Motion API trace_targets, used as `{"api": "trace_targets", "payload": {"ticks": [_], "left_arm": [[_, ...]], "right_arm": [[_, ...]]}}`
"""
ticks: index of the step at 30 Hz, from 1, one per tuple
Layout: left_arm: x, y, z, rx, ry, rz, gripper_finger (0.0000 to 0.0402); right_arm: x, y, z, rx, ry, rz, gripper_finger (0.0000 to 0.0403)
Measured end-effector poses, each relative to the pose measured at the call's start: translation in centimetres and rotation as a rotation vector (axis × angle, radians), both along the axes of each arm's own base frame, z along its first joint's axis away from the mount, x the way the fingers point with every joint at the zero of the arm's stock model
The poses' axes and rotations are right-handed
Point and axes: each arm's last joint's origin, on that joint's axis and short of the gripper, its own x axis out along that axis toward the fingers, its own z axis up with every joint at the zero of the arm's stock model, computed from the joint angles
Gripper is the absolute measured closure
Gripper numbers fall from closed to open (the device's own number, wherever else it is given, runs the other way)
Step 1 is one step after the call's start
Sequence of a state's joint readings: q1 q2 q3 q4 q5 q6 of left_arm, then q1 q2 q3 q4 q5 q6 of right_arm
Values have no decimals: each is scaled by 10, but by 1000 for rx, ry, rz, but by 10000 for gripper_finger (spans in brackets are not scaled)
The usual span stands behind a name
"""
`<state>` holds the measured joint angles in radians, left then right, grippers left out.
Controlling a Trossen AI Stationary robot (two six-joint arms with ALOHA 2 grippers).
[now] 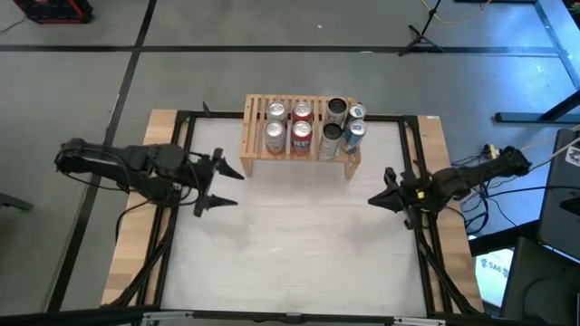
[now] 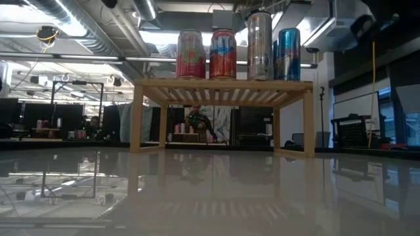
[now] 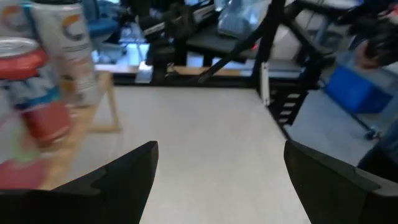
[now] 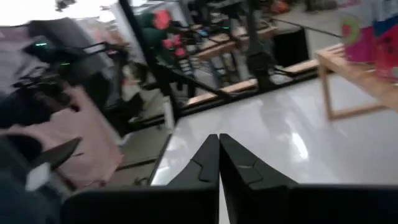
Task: Place canned beverage on shelf
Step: Return to Home Position
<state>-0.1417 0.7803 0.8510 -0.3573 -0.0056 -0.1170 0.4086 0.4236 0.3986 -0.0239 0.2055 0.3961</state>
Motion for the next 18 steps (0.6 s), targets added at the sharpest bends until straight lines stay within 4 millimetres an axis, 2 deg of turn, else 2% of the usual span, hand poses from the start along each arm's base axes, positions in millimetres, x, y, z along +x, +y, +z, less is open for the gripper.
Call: {"api": "trace_targets", "payload": {"ticks": [3,7,12,18], "left_arm": [[5,-2,-22,-52,-19,-18,64],[6,-3,-46,-120,-86,-37,64],[0,-4,-69,-139,-220,-40,64],[-11,0,-104,-146,-168,26,64]], "right_arm": [[-9,-6,-20,-11,-24,69,401],[-18,-14,-37,0,-81,69,400],[-26,-21,-48,61,-122,-27,400],[-29,-26,-50,59,-118,-137,400]]}}
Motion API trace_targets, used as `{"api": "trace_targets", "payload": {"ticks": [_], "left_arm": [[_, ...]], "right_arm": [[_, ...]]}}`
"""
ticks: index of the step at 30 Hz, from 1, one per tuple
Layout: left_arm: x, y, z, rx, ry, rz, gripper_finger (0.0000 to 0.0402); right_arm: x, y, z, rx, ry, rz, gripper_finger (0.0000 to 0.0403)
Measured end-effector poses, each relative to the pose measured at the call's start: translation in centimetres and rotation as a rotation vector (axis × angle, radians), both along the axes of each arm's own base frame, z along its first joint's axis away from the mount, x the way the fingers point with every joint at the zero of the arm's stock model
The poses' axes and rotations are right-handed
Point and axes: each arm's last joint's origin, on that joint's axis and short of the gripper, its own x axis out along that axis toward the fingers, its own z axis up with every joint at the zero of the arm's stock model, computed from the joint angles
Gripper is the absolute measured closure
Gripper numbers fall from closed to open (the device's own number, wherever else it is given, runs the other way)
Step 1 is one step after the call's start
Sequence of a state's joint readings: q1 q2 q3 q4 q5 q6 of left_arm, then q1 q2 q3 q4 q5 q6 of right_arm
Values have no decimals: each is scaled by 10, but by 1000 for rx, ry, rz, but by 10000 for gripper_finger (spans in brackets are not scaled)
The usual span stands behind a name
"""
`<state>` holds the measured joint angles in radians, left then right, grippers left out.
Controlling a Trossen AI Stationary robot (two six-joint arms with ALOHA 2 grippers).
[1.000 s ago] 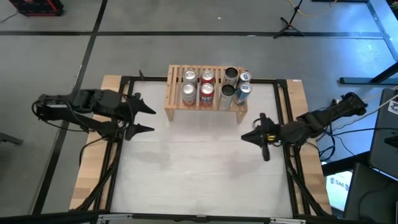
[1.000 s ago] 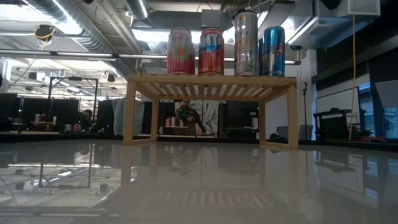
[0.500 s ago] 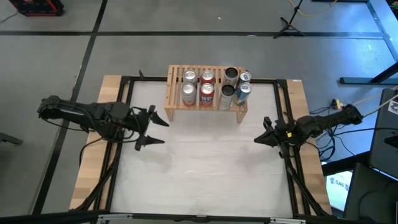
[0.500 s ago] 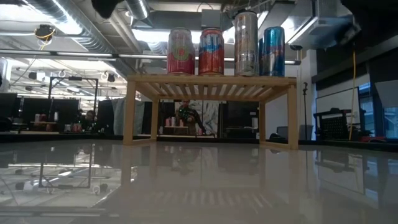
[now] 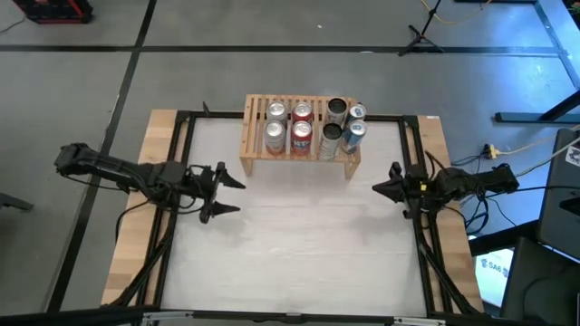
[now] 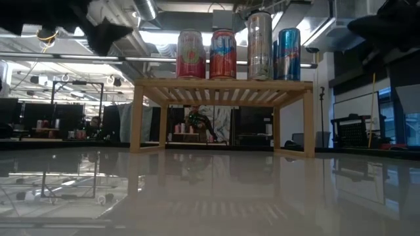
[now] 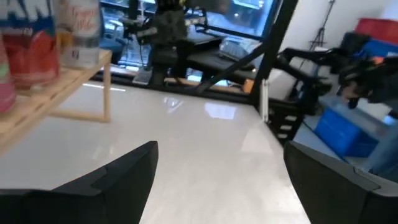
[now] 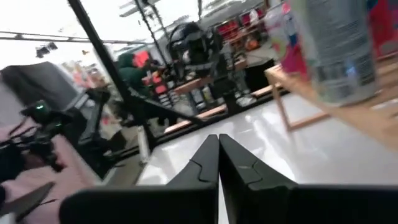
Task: Place canned beverage on shelf
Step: Return to Home Position
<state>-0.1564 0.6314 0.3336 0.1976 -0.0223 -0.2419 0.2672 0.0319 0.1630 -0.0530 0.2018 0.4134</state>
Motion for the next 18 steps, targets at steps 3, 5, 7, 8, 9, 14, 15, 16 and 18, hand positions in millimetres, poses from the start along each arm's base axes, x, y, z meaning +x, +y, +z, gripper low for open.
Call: {"api": "trace_targets", "payload": {"ticks": [3,5,7,8,9,14,15,16,18], "left_arm": [[-2,-1,-15,68,-16,-23,64],[-5,-2,-24,120,-64,-33,64],[-9,-1,-33,143,-131,-27,64],[-12,0,-37,140,-165,-24,64],[-15,0,-42,133,-194,-23,64],[-24,1,-55,67,-246,-54,64],[-25,1,-56,67,-247,-59,64],[-25,1,-55,68,-253,-60,64],[-25,1,-54,77,-261,-60,64]], "right_arm": [[0,0,0,-84,-4,-8,400],[-1,2,-1,-170,-12,56,400],[-1,3,-2,-221,-39,108,400],[-2,4,-4,-241,-50,126,400],[-1,5,-7,-250,-53,153,400],[5,9,-21,-282,-158,219,400],[6,10,-26,-287,-157,229,400],[7,10,-30,-293,-150,234,400],[7,10,-31,-312,-142,223,400]]}}
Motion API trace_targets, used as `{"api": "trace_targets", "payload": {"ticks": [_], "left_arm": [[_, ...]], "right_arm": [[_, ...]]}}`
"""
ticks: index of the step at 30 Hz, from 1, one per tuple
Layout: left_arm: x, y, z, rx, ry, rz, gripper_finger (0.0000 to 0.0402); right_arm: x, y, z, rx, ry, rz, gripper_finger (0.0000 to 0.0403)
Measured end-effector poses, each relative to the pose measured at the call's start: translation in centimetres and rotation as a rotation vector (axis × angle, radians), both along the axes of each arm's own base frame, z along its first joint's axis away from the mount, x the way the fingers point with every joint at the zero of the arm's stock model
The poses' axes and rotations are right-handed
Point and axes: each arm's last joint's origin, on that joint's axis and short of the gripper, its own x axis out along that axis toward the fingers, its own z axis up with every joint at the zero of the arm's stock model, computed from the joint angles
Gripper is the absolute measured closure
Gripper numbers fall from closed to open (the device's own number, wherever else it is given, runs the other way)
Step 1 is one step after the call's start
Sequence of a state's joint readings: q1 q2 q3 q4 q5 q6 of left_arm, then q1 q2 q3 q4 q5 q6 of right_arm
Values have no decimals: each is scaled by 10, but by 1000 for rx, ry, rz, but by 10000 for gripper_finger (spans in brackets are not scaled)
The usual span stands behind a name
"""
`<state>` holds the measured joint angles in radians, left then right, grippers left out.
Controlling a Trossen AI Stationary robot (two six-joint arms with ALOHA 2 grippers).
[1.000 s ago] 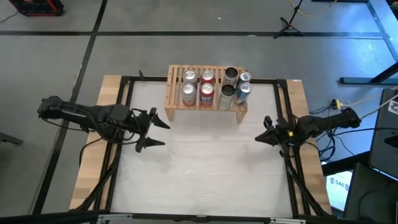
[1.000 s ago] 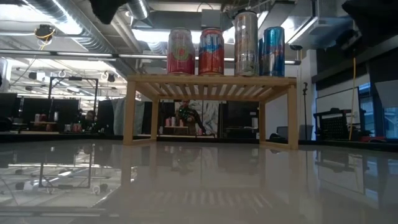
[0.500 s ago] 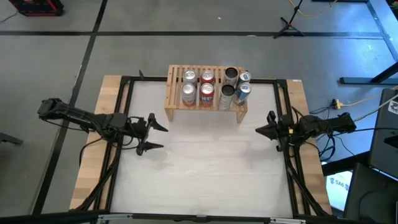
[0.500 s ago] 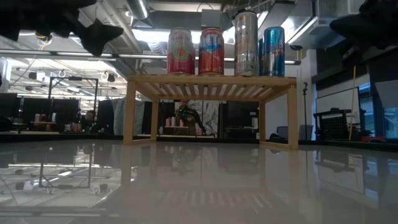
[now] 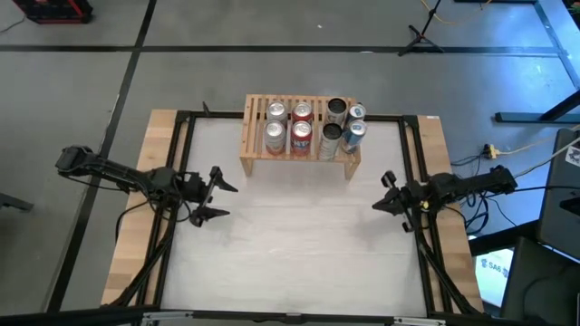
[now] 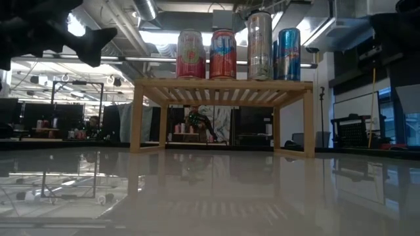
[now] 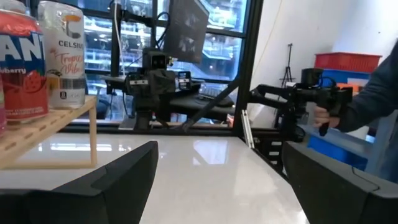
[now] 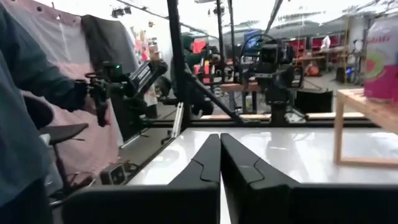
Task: Place canned beverage on shelf
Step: Return to Home Position
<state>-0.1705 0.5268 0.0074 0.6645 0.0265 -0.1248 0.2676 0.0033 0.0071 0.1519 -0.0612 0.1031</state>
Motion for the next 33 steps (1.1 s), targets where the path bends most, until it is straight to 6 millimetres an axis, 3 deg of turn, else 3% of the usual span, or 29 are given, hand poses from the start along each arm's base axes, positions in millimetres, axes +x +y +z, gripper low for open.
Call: {"api": "trace_targets", "payload": {"ticks": [5,14,24,33], "left_arm": [[0,0,-1,4,8,11,64],[-4,5,-7,14,87,57,64],[-23,21,-7,43,75,186,64],[-31,21,-9,57,71,158,64]], "right_arm": [[1,-1,-2,-32,9,-39,400],[0,2,-8,-115,45,73,400],[0,2,-8,-77,56,67,400],[0,2,-10,-30,98,62,400]]}}
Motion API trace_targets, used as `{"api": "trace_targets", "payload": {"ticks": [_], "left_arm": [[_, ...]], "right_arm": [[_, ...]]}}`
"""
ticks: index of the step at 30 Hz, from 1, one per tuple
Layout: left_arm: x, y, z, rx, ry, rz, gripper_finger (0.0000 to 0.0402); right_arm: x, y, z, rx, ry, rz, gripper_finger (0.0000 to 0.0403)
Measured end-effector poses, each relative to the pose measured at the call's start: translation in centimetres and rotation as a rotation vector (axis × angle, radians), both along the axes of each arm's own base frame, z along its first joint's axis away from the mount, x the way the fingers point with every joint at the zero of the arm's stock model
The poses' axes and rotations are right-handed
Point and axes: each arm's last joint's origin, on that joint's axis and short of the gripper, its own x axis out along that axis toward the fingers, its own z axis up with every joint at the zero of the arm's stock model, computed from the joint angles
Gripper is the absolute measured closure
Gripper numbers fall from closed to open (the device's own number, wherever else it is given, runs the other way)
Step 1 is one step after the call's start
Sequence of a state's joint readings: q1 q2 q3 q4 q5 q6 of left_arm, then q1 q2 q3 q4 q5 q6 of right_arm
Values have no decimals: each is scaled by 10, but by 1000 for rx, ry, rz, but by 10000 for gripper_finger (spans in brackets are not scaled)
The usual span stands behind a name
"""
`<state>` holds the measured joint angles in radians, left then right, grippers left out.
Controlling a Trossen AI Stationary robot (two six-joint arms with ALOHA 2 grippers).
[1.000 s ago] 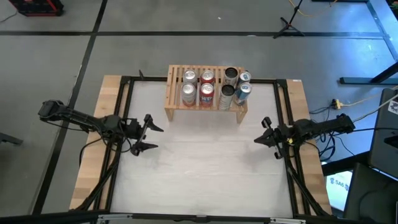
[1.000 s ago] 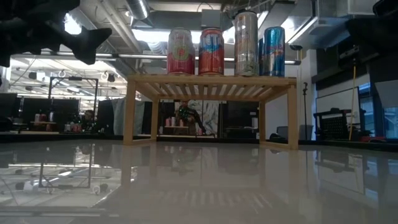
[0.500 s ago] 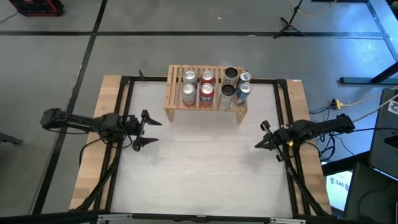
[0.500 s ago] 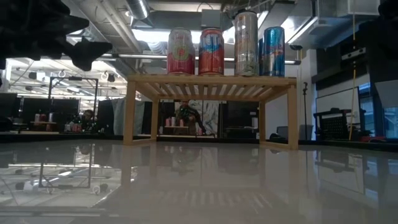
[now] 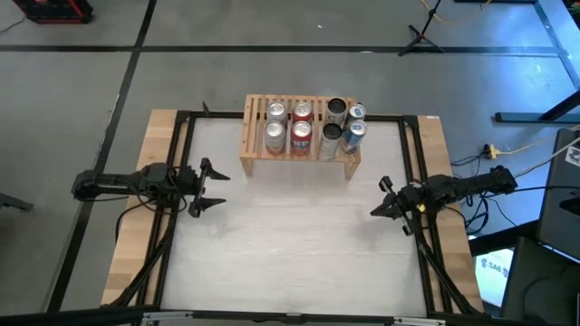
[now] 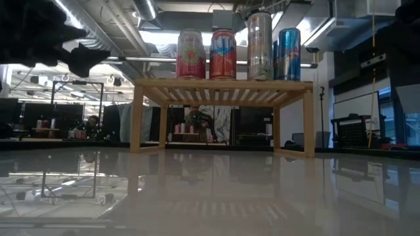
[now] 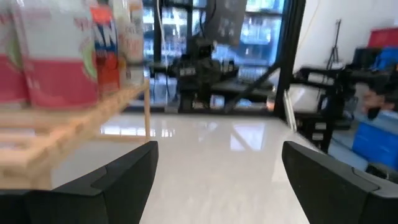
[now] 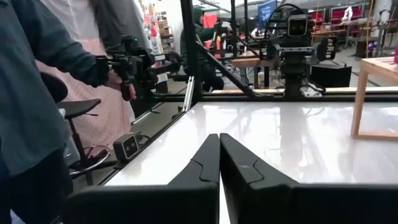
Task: Place canned beverage on shelf
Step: Return to Home Position
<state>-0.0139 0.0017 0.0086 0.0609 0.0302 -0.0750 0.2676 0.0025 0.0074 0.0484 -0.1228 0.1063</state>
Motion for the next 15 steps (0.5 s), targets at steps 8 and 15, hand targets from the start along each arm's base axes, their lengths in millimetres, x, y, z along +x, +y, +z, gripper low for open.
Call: {"api": "trace_targets", "payload": {"ticks": [8,15], "left_arm": [[1,-1,-4,-47,46,-22,64],[1,-1,-4,-46,45,-17,64]], "right_arm": [[1,-3,-2,16,32,-106,400],[2,-6,-2,21,25,-200,400]]}}
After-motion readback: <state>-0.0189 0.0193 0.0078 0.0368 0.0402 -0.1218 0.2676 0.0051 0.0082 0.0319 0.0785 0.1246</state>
